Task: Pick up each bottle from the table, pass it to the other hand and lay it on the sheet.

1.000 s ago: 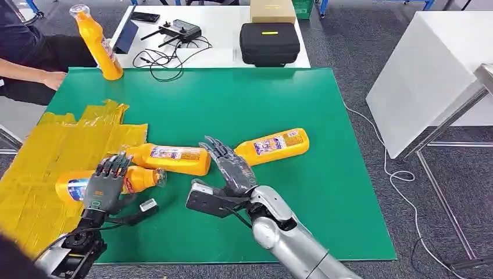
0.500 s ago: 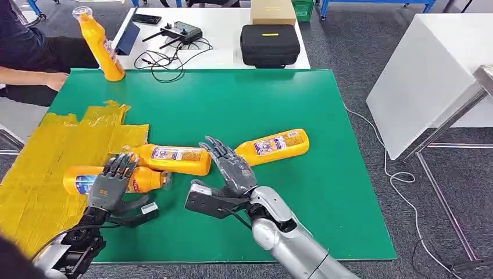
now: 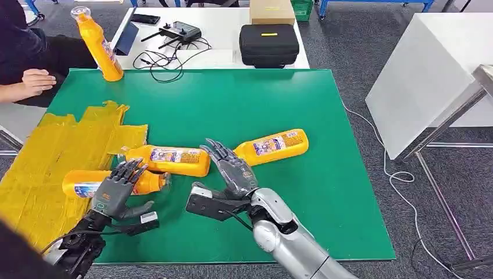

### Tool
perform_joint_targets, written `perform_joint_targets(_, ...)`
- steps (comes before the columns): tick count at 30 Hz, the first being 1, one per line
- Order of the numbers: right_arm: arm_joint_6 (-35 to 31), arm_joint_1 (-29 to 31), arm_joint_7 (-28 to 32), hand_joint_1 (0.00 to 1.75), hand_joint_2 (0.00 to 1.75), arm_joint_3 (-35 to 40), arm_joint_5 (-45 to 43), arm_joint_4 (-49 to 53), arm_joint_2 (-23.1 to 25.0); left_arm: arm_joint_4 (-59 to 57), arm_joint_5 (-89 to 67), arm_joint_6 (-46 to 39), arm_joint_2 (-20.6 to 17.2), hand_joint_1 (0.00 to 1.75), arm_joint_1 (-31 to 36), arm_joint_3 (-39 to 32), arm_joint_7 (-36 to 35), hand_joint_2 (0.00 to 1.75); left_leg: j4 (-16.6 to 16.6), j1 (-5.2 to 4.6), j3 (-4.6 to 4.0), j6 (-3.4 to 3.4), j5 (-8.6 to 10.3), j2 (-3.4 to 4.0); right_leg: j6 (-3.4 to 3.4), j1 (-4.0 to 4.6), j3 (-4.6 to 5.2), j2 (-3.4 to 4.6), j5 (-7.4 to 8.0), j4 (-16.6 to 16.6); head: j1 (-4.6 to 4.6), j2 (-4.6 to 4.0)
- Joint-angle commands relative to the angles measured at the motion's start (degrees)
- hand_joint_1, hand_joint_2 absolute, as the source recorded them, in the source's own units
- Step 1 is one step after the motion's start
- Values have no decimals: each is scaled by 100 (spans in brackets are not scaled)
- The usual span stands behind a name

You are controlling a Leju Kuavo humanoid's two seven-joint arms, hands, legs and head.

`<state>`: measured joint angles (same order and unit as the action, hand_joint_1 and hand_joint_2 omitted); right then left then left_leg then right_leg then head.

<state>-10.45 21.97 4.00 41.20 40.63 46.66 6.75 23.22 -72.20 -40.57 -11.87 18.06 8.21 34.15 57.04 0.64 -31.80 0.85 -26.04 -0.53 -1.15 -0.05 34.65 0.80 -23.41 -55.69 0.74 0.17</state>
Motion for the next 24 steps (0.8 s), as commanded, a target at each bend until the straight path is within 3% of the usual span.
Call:
perform_joint_targets(1,-45,103,-27,0,0,-222,-17,-73,-123,1135,2139,167,212,0,190,80,585,0,4,3,-8,2,-2,-26,-4,4,-4,-35,-9,0,-4,0)
perform_joint_targets(4,-64,136,43,0,0,-261,-67,-172,-114,2296,4359,57,-39,0,54,773,585,0,-1,1,-4,1,-6,-16,-3,2,-6,-26,-11,1,0,0)
perform_joint_targets(7,-110,249,106,0,0,-239,-77,-412,-97,3089,5570,57,-75,0,35,623,585,0,8,6,-22,0,-5,-21,-2,7,10,-31,-9,-2,-2,0)
perform_joint_targets(10,-166,363,144,0,0,-263,-93,-658,-71,3779,6340,339,22,0,-87,177,585,0,5,4,-27,-1,-3,-13,-2,4,15,-21,-6,-2,0,0)
perform_joint_targets(15,-424,556,-11,0,0,-350,101,-955,-106,4523,7306,1803,454,0,-249,-898,585,0,6,4,-21,1,-7,-3,-4,4,10,-12,-6,-1,-2,0)
perform_joint_targets(16,-434,563,-75,0,175,-368,188,-919,-188,4521,7344,2034,529,0,-253,-994,585,0,4,4,-23,1,-6,1,-4,3,12,-7,-4,0,-2,0)
perform_joint_targets(24,-378,569,-51,0,175,-476,161,-850,-408,4561,7274,2073,610,0,-286,-997,585,0,-2,-2,-8,2,-7,-3,-6,-2,0,-13,-8,3,-2,0)
